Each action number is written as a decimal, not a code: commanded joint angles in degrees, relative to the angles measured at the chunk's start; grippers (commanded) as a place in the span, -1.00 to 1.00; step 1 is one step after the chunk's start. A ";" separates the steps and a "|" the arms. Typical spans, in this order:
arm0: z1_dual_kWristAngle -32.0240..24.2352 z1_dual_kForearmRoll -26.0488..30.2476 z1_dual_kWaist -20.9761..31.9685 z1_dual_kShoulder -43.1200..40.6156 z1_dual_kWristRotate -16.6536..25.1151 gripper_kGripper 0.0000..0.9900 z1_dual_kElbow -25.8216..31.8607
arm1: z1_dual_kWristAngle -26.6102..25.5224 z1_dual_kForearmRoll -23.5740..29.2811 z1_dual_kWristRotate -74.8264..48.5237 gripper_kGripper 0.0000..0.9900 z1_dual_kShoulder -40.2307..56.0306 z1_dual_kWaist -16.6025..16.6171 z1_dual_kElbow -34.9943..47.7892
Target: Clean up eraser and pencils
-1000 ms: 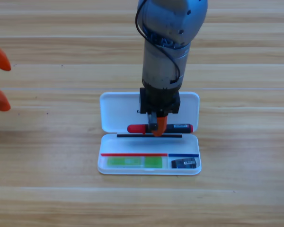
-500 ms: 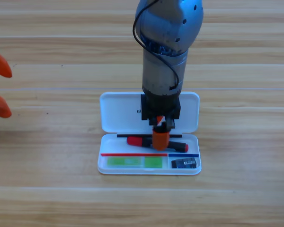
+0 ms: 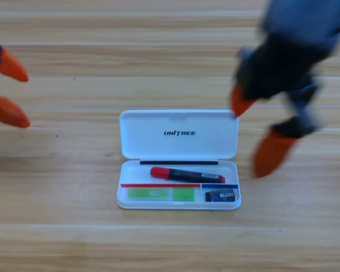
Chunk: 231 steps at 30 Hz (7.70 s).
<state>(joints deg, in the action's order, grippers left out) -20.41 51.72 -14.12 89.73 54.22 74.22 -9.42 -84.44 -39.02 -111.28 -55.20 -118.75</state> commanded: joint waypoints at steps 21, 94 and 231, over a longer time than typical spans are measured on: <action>-7.45 -12.26 -3.90 27.43 -5.53 -1.00 12.70 | -15.01 38.30 17.75 1.00 32.88 5.89 40.79; -6.39 -15.51 -12.77 28.48 -12.03 -1.00 8.66 | -17.30 38.56 16.79 1.00 33.94 5.89 43.16; -18.87 -10.32 -25.87 -22.67 -14.93 1.00 -10.94 | -19.93 38.56 17.23 1.00 31.21 3.60 42.46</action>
<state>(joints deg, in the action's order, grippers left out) -38.91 42.14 -38.79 65.70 39.47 65.20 -28.27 -46.69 -21.90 -78.61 -50.76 -77.16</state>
